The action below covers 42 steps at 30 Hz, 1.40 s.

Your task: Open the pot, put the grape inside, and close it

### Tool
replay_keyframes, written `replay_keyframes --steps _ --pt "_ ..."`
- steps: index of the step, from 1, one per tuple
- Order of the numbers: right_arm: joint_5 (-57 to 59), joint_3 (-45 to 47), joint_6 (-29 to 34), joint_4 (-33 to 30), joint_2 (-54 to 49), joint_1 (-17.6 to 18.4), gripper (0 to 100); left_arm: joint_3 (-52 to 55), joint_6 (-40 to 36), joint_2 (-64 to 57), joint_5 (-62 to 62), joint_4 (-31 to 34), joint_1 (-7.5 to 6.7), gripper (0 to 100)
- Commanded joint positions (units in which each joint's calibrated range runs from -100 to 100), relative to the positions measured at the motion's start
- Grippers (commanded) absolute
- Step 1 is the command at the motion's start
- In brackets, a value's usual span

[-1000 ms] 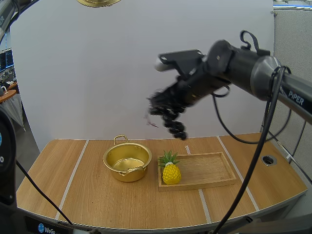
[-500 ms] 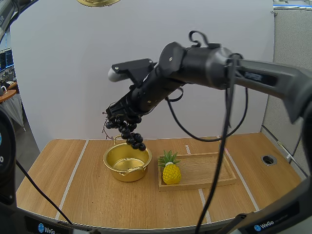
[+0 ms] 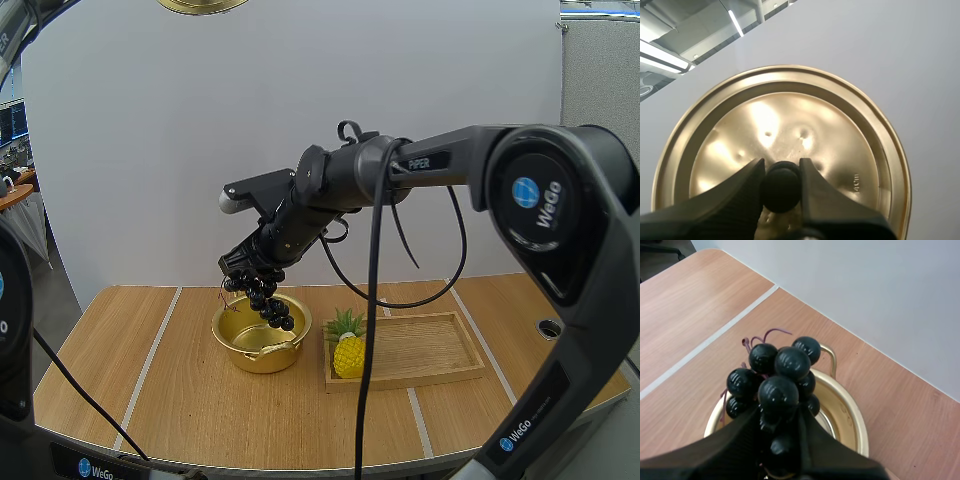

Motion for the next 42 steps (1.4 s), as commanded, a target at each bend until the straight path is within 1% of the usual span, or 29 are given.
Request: replay_keyframes --steps 1,5,18,27,35,36,37,38,39,40,41,42 --pt "-3.5 -0.4 -1.1 -0.3 2.3 0.1 0 -0.5 -0.8 -0.2 -2.5 -0.4 -0.07 0" --pt "-4.0 -0.4 -1.3 -0.3 4.6 0.1 0 -0.5 -0.8 -0.2 -2.5 -0.4 -0.07 0" --pt "1.7 -0.4 -1.3 -1.1 10.0 0.1 0 -0.5 -0.8 -0.2 -2.5 -0.4 -0.07 0" --pt "-1.3 -0.4 -1.3 -2.2 16.0 0.1 0 -0.5 -0.8 -0.2 -2.5 -0.4 -0.07 0" --pt "-2.6 -0.4 -2.1 -2.8 16.5 0.1 0 -0.5 -0.8 -0.2 -2.5 -0.4 -0.07 0" --pt "-1.9 -0.8 -2.1 -2.8 16.5 0.1 6 -0.5 -0.8 -0.2 -2.5 -0.4 -0.07 0" --pt "-1.0 -1.2 -2.1 -2.8 16.5 0.1 18 -0.5 -0.8 -0.2 -2.5 -0.4 -0.07 0" --pt "-0.1 -1.7 -2.1 -2.8 16.5 0.1 39 -0.5 -0.8 -0.2 -2.5 -0.4 -0.07 0" --pt "0.8 -2.2 -1.9 -2.8 16.5 0.1 65 -0.5 -0.8 -0.2 -2.5 -0.4 -0.07 0" --pt "1.5 -2.7 -1.3 -3.0 16.5 0.1 88 -0.5 -0.8 -0.2 -2.5 -0.4 -0.07 0" --pt "2.2 -3.3 -0.7 -3.4 16.5 0.1 100 -0.5 -0.8 -0.2 -2.5 -0.4 -0.07 0" --pt "2.4 -3.6 -0.2 -4.1 16.0 0.1 100 -0.5 -0.8 -0.2 -2.5 -0.4 -0.07 0"
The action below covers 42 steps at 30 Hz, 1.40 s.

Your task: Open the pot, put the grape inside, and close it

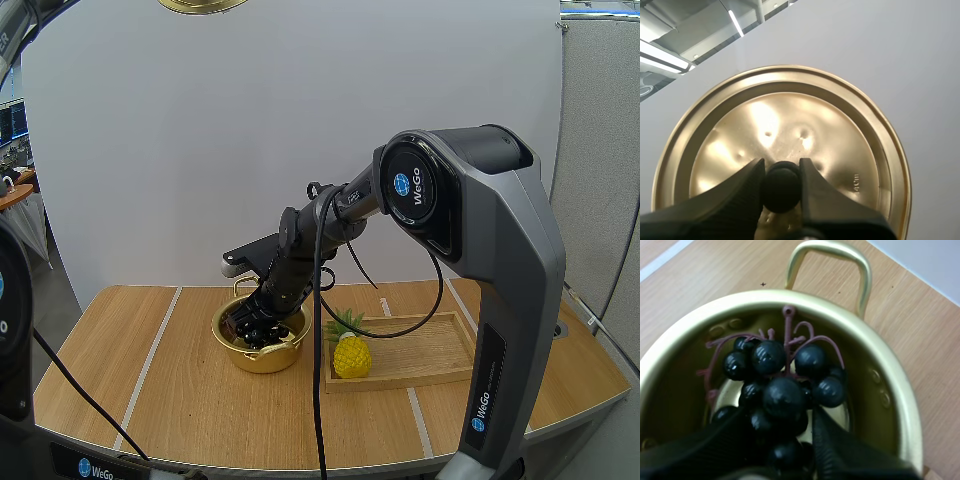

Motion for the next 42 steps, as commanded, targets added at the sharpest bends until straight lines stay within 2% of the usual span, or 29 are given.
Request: replay_keyframes --steps 1,9,18,26,42 --pt "1.8 -1.4 0.9 -1.6 -1.0 0.1 100 -0.5 -0.8 -0.2 -2.5 -0.4 -0.07 0" --pt "4.8 -1.7 1.1 -1.8 -8.9 0.1 100 -0.5 -0.8 -0.2 -2.5 -0.4 -0.07 0" --pt "16.9 -1.0 1.7 -1.9 -25.4 0.1 100 -0.5 -0.8 -0.2 -2.5 -0.4 -0.07 0" --pt "19.8 7.4 3.1 -1.9 -44.7 0.1 100 -0.5 -0.8 -0.2 -2.5 -0.4 -0.07 0" --pt "34.6 20.7 10.2 -9.3 -74.6 0.1 100 -0.5 -0.8 -0.2 -2.5 -0.4 -0.07 0"
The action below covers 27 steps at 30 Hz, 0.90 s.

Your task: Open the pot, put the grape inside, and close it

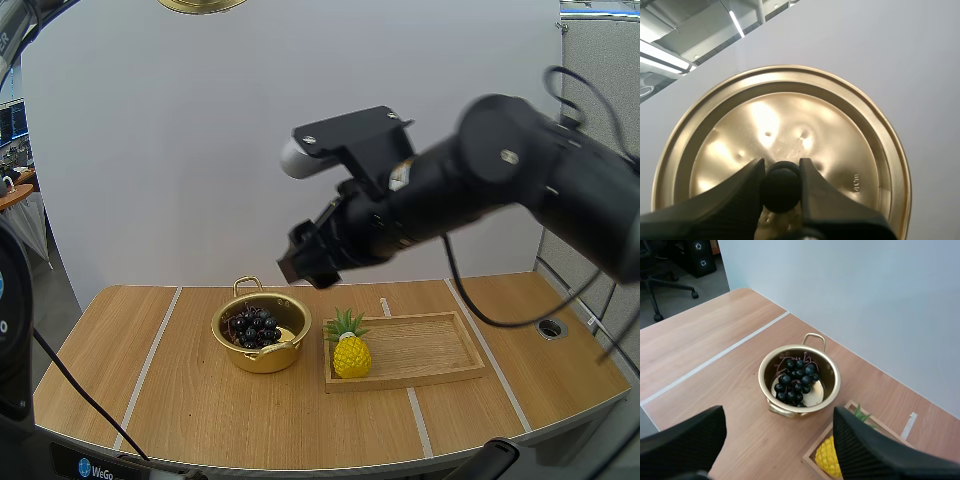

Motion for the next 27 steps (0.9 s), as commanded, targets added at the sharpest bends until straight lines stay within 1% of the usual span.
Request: replay_keyframes --steps 1,7,16,24,25,27 --pt "5.9 3.4 2.0 -2.0 -8.2 0.1 100 -0.5 -0.8 -0.2 -2.1 -0.4 -0.07 0" --pt "10.8 8.2 3.2 -2.0 -13.9 0.1 100 -0.5 -0.8 -0.2 -2.1 -0.4 -0.07 0" --pt "10.1 18.2 3.2 -1.6 -20.4 -2.0 100 -0.5 -0.8 -0.2 -2.1 -0.4 -0.07 0" --pt "10.0 20.4 3.2 -1.6 -25.4 -4.0 100 -0.5 -0.8 -0.2 -2.1 -0.4 -0.07 0" --pt "10.4 20.4 3.2 -1.5 -25.5 -4.2 87 -0.5 -0.8 -0.2 -2.1 -0.4 -0.07 0" --pt "10.7 20.4 3.2 -0.9 -25.6 -4.2 47 -0.5 -0.8 -0.2 -2.1 -0.4 -0.07 0"
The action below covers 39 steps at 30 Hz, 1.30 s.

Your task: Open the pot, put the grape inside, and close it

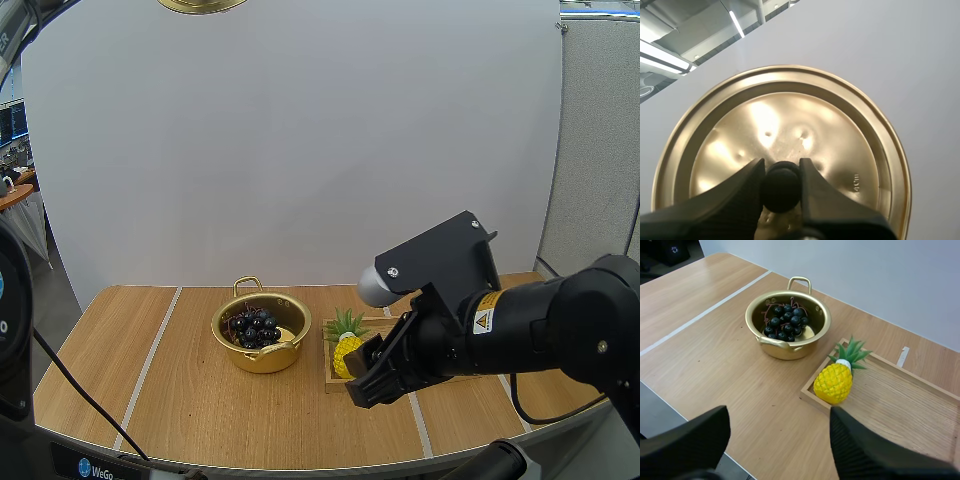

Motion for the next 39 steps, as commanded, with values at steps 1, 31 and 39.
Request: replay_keyframes --steps 1,31,39 --pt "-0.1 0.4 -0.1 0.9 -0.8 -0.2 24 -0.5 -0.8 -0.2 -2.1 -0.4 -0.07 0" --pt "-4.0 0.4 -0.2 1.0 -0.8 -0.2 0 -0.5 -0.8 -0.2 -2.1 -0.4 -0.07 0" --pt "-3.8 0.4 -0.2 0.9 -0.8 -0.2 0 -0.5 -0.8 -2.8 34.2 -0.9 -0.07 0"
